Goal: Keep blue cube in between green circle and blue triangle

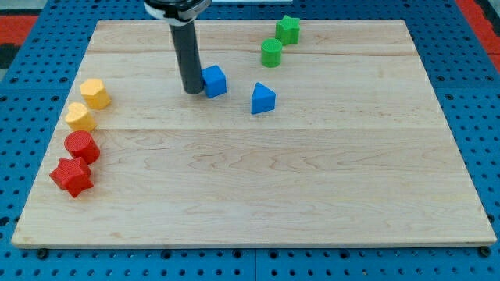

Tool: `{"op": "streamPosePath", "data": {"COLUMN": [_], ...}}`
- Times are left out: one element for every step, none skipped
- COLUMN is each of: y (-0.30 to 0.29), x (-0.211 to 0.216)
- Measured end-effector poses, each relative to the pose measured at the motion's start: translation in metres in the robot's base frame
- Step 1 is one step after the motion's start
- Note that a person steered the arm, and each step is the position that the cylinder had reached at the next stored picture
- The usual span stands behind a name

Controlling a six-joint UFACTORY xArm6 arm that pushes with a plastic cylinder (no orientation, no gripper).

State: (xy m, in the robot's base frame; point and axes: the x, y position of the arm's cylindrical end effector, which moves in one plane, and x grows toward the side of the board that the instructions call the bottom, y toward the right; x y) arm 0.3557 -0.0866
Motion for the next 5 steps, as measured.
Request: {"op": "streamPosePath", "data": {"y": [0.01, 0.036, 0.057, 0.044, 0.036], "x": [-0.02, -0.023, -0.023, -0.023, -0.028]}}
